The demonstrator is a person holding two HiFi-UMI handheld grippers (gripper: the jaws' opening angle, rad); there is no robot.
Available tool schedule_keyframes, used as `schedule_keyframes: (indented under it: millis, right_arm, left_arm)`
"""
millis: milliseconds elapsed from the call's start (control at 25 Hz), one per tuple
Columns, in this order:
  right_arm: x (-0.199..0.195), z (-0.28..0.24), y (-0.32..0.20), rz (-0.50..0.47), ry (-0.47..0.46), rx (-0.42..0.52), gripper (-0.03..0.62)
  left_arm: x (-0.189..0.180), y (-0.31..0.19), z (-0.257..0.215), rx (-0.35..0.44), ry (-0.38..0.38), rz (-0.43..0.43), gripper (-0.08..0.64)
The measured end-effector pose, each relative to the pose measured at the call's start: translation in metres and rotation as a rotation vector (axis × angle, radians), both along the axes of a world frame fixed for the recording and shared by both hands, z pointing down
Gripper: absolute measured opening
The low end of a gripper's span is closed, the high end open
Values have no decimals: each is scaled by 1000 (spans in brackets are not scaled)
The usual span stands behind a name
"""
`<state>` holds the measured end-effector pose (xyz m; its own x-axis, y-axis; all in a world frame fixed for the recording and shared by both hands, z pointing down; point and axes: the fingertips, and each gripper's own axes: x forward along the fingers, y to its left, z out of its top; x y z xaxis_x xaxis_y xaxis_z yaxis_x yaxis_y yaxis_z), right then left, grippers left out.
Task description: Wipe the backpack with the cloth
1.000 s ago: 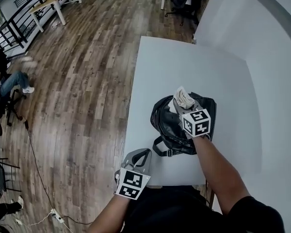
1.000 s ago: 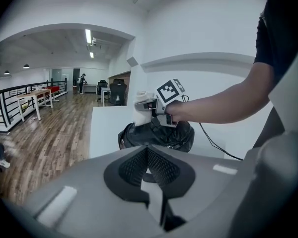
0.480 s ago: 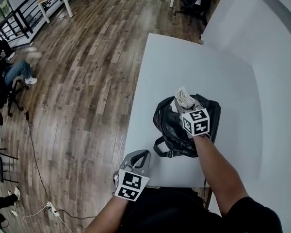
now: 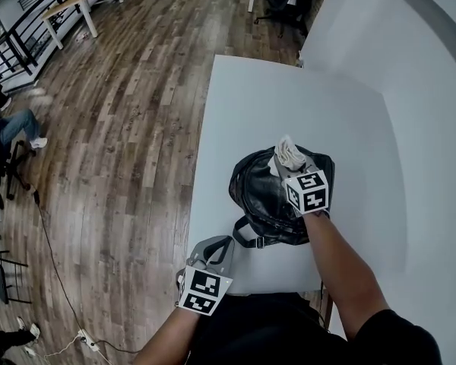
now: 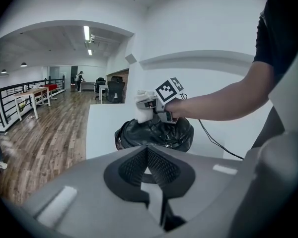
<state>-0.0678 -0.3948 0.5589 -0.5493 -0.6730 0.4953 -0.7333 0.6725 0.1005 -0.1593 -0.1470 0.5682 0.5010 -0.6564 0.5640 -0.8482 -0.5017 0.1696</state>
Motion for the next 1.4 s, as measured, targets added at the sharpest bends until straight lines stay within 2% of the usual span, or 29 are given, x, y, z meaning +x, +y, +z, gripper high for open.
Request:
schedule_keyframes:
  millis: [1400]
  right_arm:
    - [105,-50,-7,195,6,89,89]
  left_arm:
    - [40,-17,-5,14,4,147,6]
